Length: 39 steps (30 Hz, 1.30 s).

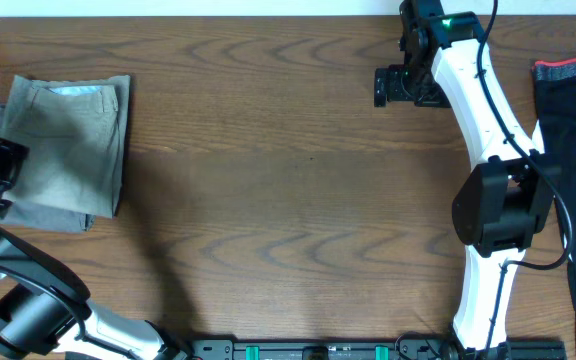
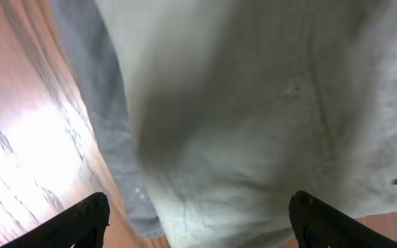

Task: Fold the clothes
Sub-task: 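Press and adjust the khaki trousers on the stack with the left gripper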

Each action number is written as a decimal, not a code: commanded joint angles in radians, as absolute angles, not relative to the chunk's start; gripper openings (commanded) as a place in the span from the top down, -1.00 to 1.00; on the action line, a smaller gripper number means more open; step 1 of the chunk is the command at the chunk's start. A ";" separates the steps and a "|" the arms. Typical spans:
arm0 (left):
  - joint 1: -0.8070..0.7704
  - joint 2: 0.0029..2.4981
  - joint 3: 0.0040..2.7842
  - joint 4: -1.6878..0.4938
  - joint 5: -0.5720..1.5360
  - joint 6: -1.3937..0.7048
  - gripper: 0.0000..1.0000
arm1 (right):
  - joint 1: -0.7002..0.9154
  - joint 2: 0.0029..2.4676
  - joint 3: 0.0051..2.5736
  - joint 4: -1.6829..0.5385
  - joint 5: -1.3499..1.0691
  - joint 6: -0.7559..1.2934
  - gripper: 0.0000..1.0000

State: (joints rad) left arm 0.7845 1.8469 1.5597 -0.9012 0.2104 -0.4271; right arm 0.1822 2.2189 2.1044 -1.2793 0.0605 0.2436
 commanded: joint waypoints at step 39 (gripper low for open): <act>0.896 2.076 1.543 -0.620 0.412 -0.495 0.71 | 0.175 2.216 2.119 -1.336 0.078 0.204 -0.99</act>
State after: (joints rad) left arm 0.8959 2.0964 1.5440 -0.6128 0.4137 -0.4992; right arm 0.1822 2.2189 2.1044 -1.3319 0.0647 0.2184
